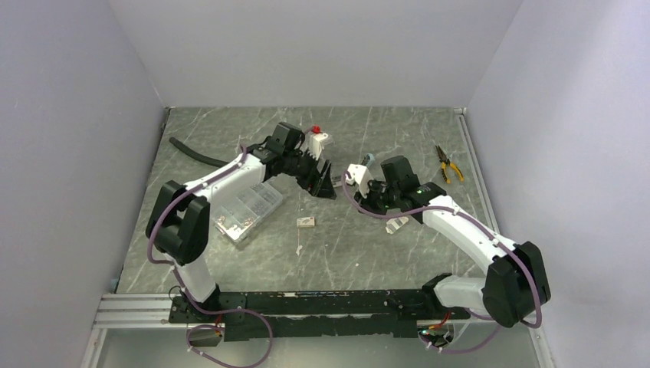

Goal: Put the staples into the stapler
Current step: Pick up the staple from the center of the board.

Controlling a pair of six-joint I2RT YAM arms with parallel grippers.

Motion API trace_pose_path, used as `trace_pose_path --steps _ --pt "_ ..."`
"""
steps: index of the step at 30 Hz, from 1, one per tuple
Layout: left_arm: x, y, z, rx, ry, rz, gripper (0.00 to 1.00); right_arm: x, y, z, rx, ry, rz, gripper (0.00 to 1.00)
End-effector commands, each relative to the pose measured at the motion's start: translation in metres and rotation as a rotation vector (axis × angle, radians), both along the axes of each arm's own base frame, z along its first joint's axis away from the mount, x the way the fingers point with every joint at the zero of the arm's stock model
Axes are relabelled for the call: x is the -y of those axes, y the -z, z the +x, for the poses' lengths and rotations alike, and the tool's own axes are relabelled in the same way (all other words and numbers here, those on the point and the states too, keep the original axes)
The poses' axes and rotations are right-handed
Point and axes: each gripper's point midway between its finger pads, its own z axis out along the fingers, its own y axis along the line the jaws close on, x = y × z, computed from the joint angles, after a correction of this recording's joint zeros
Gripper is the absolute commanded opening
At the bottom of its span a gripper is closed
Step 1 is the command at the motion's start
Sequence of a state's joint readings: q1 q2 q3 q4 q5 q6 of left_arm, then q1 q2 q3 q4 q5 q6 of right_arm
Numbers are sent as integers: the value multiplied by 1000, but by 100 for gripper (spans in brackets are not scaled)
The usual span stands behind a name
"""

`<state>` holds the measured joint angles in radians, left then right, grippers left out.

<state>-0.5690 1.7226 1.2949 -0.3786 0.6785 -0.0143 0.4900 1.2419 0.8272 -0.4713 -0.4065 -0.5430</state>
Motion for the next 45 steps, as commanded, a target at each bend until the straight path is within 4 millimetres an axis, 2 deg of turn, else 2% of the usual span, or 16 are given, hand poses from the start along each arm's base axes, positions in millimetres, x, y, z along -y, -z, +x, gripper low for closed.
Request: trace_pose_path --steps 1,4,9,15,29,36,45 --pt "30 -40 -18 -230 65 -190 82 -26 -52 21 142 -56 127 14" --pt "40 -39 -15 -318 55 -217 74 -29 -58 21 148 -65 144 14" --pt "52 -28 -11 -447 35 -234 67 -33 -62 19 153 -77 166 14" --pt "63 -16 -10 -534 34 -246 60 -32 -55 17 145 -78 156 14" --pt "70 -14 -20 -559 61 -263 56 -31 -46 16 116 -76 132 15" --pt "72 -10 -24 -572 74 -260 48 -31 -44 17 107 -66 128 15" --pt "78 -8 -28 -592 89 -259 43 -31 -40 20 91 -50 117 15"
